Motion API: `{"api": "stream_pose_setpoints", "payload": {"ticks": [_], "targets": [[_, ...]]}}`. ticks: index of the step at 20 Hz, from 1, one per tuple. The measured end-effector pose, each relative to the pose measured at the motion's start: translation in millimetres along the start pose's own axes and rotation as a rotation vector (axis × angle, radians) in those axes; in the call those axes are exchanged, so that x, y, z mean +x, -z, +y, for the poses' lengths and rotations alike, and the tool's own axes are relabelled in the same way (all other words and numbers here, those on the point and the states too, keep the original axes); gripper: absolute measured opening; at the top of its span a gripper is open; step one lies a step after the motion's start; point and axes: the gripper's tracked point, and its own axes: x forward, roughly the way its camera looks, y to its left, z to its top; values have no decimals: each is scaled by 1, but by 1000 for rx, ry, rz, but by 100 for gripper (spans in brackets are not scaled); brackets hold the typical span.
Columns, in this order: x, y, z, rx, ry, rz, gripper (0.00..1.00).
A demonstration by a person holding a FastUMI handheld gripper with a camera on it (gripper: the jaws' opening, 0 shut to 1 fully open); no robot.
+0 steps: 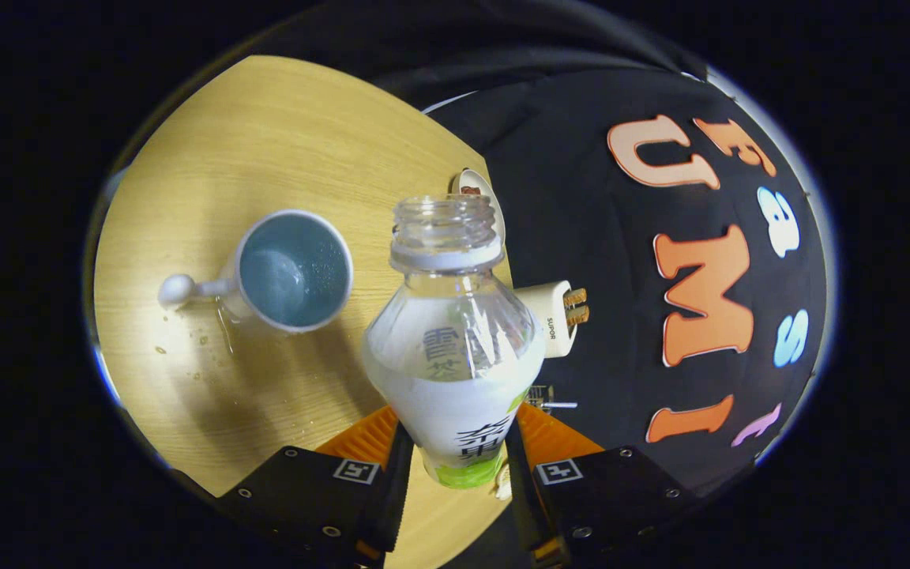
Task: Take the bottle from table, then pour the juice into the cup, finally place the bottle on the coaster
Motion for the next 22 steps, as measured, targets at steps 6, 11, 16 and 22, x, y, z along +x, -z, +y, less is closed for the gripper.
{"api": "stream_pose_setpoints", "payload": {"ticks": [6, 11, 16, 22], "targets": [[-3, -3, -9, 335, -90, -37, 58], [-12, -5, -28, 601, -142, -73, 58], [-17, -12, -51, 770, -132, -123, 58], [8, -11, -81, 949, -106, -163, 58]]}}
